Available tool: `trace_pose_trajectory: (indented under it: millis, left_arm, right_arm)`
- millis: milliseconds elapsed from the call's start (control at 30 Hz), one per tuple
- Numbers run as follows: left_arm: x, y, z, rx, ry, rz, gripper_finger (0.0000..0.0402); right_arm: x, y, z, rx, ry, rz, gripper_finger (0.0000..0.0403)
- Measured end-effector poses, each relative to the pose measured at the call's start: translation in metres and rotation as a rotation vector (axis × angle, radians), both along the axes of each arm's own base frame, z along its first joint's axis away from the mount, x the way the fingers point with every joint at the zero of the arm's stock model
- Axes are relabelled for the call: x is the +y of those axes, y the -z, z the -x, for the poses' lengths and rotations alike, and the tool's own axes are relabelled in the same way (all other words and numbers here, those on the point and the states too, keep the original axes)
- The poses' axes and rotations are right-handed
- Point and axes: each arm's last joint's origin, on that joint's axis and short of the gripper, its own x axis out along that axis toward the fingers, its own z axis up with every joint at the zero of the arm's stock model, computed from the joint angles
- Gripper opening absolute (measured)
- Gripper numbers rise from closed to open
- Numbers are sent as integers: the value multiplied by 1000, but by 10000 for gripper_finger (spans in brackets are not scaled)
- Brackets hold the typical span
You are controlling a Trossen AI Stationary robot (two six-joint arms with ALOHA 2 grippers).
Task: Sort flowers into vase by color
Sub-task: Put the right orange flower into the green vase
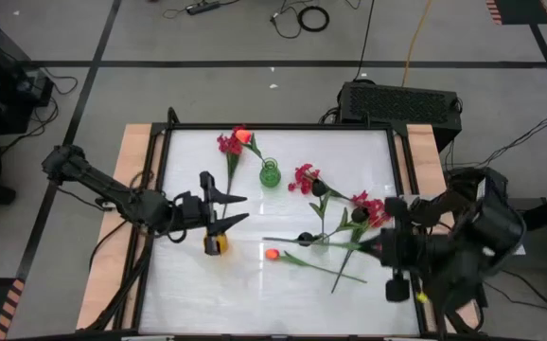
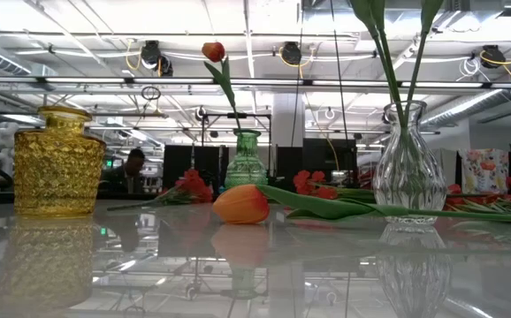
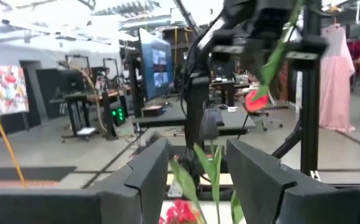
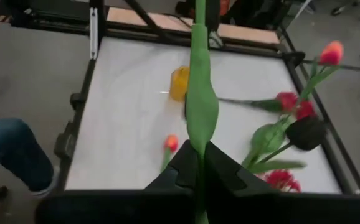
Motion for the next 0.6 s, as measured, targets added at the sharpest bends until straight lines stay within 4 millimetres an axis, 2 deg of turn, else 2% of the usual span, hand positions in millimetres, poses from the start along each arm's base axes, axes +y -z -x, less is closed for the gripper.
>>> trace_pose_trajectory:
  millis: [200,300,433,600]
  left_arm:
    - [-9,-52,-8,82,-64,-135,171]
    - [-15,-74,-18,99,-143,-278,171]
    - [-25,-88,-39,137,-228,-524,171]
    - [-30,-96,-65,219,-355,-821,171]
  right_arm:
    - [-42,-20,-20,-15,66,-25,2]
    - [-69,-24,-32,-10,126,-53,2]
    - [-98,-24,-44,28,177,-76,2]
    - [-124,-23,-53,56,209,-110,2]
